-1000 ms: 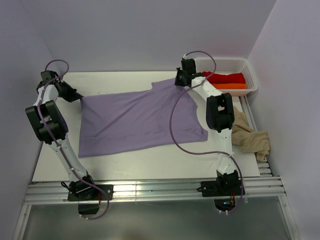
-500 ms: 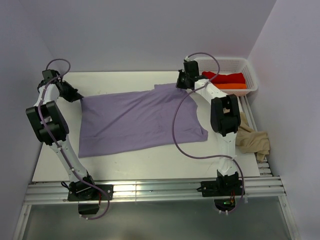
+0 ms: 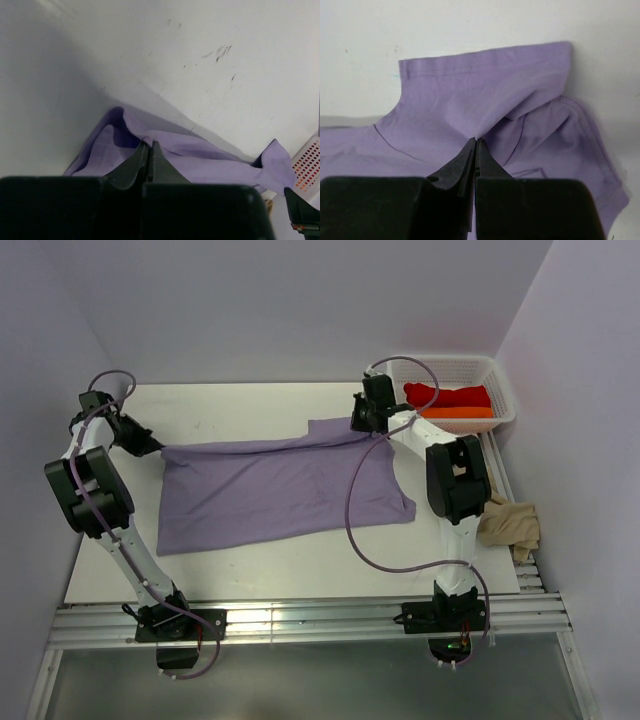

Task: Roll the t-shirts
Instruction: Fold the tshirt

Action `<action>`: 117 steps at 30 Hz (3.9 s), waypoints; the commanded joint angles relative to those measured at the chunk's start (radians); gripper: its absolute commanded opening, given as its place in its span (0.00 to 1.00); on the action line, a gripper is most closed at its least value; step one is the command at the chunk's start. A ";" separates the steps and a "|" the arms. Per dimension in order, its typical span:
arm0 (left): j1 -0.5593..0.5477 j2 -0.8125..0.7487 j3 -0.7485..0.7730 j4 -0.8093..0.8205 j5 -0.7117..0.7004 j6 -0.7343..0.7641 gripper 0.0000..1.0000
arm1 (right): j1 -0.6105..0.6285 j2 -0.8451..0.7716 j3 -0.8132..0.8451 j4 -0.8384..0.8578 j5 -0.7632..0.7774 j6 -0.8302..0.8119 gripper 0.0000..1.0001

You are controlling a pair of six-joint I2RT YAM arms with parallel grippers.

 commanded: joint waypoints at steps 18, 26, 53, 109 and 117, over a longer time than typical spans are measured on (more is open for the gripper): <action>0.022 -0.237 -0.176 0.032 -0.001 0.063 0.00 | 0.039 -0.255 -0.226 0.096 0.115 0.023 0.00; 0.023 -0.297 -0.238 0.032 -0.013 0.076 0.00 | 0.042 -0.328 -0.322 0.139 0.109 0.054 0.00; 0.034 -0.421 -0.410 -0.016 -0.093 0.112 0.00 | 0.071 -0.487 -0.556 0.159 0.163 0.082 0.00; -0.176 -0.454 -0.285 -0.077 -0.151 0.050 0.53 | 0.180 -0.069 -0.082 -0.059 -0.008 -0.093 0.60; -0.199 -0.446 -0.344 -0.025 -0.065 0.032 0.53 | 0.227 0.026 0.027 -0.134 0.037 -0.101 0.61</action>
